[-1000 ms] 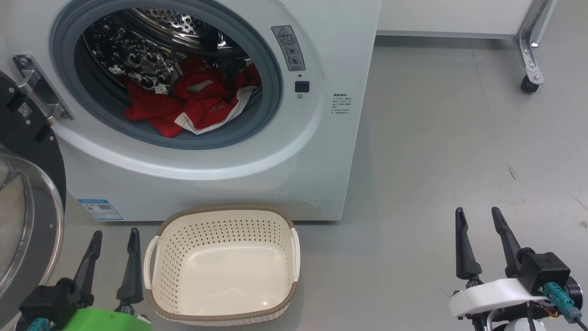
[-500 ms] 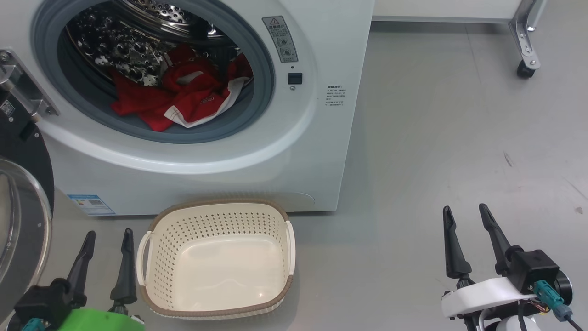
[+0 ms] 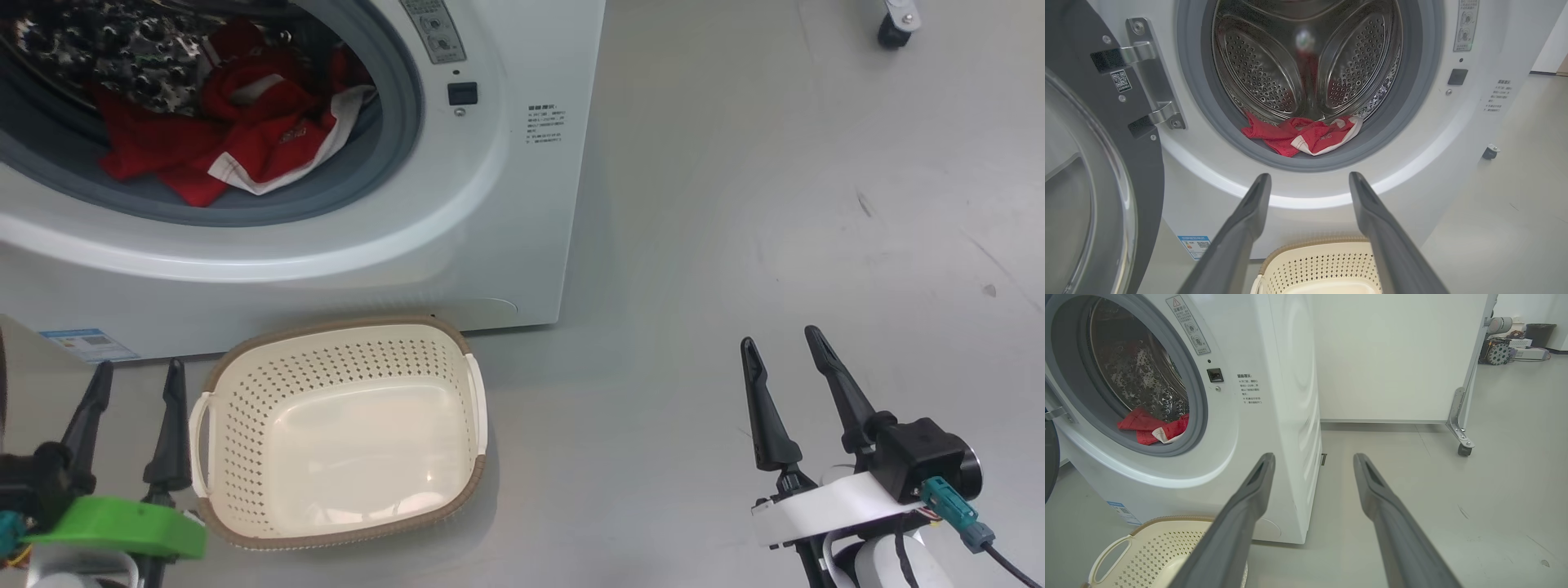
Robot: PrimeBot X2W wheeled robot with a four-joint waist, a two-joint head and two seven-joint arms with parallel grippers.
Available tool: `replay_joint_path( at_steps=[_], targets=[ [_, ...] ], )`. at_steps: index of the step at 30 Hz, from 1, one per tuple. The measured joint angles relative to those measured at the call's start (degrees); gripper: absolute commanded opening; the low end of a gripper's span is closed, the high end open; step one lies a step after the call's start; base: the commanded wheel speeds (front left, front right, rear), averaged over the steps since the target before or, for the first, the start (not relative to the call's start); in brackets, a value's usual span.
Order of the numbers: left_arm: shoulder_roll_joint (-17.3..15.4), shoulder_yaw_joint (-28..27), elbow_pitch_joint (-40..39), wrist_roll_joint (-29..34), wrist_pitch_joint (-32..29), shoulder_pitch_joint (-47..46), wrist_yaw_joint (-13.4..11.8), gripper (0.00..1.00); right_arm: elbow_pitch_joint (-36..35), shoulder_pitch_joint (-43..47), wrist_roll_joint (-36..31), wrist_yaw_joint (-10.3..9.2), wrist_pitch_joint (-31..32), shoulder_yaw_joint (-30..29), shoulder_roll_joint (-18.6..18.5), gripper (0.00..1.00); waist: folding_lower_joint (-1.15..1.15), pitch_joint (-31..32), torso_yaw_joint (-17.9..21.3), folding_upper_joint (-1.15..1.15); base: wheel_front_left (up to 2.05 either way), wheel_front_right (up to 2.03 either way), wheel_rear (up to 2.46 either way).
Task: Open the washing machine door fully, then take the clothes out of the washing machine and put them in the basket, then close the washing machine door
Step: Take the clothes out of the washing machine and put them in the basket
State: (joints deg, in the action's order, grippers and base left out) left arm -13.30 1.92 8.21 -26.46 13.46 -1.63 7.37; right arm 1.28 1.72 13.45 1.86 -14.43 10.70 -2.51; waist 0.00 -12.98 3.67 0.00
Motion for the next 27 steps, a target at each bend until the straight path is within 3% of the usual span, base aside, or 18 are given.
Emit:
replay_joint_path(
  at_steps=[16, 27],
  targets=[
    [-5.42, -2.43, 3.86, -3.39, -11.27, -19.48, 0.0, 1.0, -3.97, -4.28, 1.19, -2.38, -0.01, 6.16, -0.05, 1.0, 0.0, -9.38, 6.82, 0.0, 0.0, 0.0, 0.0],
    [-11.35, -2.22, 9.87, -2.59, -20.75, -32.6, -0.59, 1.0, -5.6, -6.8, 2.92, -4.57, -0.01, 10.06, -0.05, 1.0, 0.0, -15.54, 12.0, 0.0, 0.0, 0.0, 0.0]
  ],
)
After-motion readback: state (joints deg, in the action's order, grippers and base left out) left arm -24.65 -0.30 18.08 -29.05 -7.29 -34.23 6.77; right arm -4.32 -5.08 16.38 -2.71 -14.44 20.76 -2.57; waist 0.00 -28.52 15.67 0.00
